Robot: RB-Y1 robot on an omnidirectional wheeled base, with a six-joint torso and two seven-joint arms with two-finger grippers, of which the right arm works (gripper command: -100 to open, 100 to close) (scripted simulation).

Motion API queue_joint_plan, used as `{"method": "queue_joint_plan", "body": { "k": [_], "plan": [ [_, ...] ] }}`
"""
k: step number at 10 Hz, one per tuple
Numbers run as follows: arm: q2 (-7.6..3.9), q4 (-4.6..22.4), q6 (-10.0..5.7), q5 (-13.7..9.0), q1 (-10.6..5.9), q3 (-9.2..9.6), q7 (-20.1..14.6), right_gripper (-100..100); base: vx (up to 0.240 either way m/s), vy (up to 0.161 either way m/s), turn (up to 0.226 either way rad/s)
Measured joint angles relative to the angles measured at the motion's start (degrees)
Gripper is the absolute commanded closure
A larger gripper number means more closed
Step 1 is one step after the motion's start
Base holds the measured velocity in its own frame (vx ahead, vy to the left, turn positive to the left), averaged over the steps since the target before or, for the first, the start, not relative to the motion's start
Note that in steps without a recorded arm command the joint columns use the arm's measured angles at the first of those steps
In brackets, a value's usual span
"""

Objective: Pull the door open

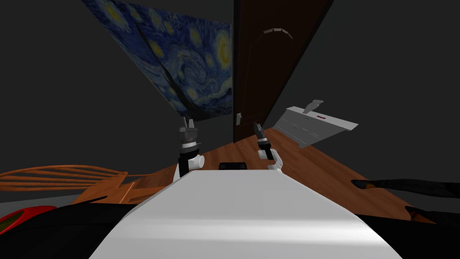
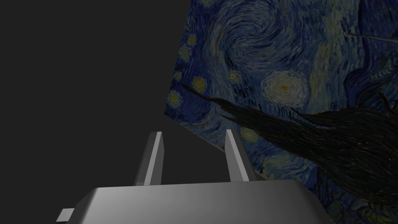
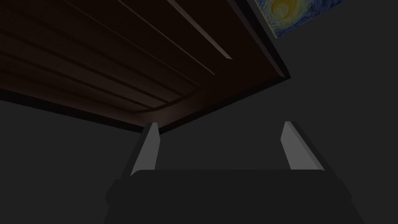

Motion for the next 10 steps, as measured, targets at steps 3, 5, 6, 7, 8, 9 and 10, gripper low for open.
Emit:
{"method": "queue_joint_plan", "body": {
  "k": [3,5,6,7,8,9,10],
  "plan": [
    [-0.82,5.17,0.59,2.24,-2.97,0.51,3.15,-100,0.073,-0.015,0.029],
    [-1.31,8.86,0.49,3.75,-4.45,0.87,5.24,-100,0.083,-0.013,0.042],
    [-1.7,10.44,0.91,4.69,-5.43,1.16,6.43,-100,0.107,-0.015,0.036],
    [-2.11,12.46,1.24,5.59,-6.75,1.32,7.65,-100,0.071,-0.014,0.01],
    [-2.33,13.73,1.36,6.0,-7.31,1.4,8.33,-100,0.048,-0.015,0.017],
    [-2.44,15.87,1.12,6.6,-8.14,1.45,9.24,-100,0.074,-0.013,0.04],
    [-2.6,18.03,1.19,7.43,-9.31,1.63,10.44,-100,0.089,-0.015,0.037]
  ]
}}
